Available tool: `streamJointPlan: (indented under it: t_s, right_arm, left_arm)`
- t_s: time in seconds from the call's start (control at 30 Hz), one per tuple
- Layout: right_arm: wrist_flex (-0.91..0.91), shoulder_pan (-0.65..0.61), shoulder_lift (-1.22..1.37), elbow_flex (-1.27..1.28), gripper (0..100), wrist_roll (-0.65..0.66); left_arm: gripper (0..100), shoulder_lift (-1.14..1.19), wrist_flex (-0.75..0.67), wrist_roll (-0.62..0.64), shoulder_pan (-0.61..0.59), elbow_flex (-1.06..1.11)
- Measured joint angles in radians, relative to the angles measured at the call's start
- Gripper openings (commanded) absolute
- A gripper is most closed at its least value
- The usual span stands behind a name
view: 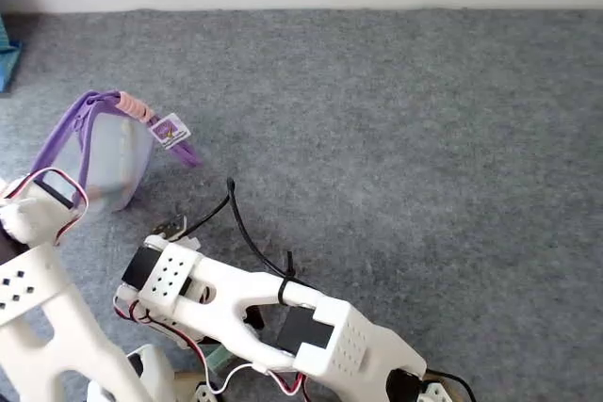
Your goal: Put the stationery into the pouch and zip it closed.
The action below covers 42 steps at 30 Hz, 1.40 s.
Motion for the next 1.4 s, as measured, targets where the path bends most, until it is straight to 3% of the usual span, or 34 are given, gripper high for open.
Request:
streamJointPlan:
  t_s: [0.23,0.47,0.63,0.93,1.4]
  right_arm:
    - [-0.005,0.026,0.005,-0.002,18.6,0.0]
    - [-0.006,0.235,0.028,0.003,18.4,0.02]
    - [0.009,0.316,0.028,0.003,18.5,0.069]
    - [0.011,0.222,-0.169,0.049,18.6,0.147]
    - [0.0,0.253,-0.437,0.582,18.4,0.505]
  left_arm:
    - [1,0.0,0.0,0.0,0.0,0.0]
    - [1,0.0,0.0,0.0,0.0,0.0]
    - [1,0.0,0.0,0.0,0.0,0.0]
    - [1,0.0,0.0,0.0,0.0,0.0]
    - [1,0.0,0.0,0.0,0.0,0.0]
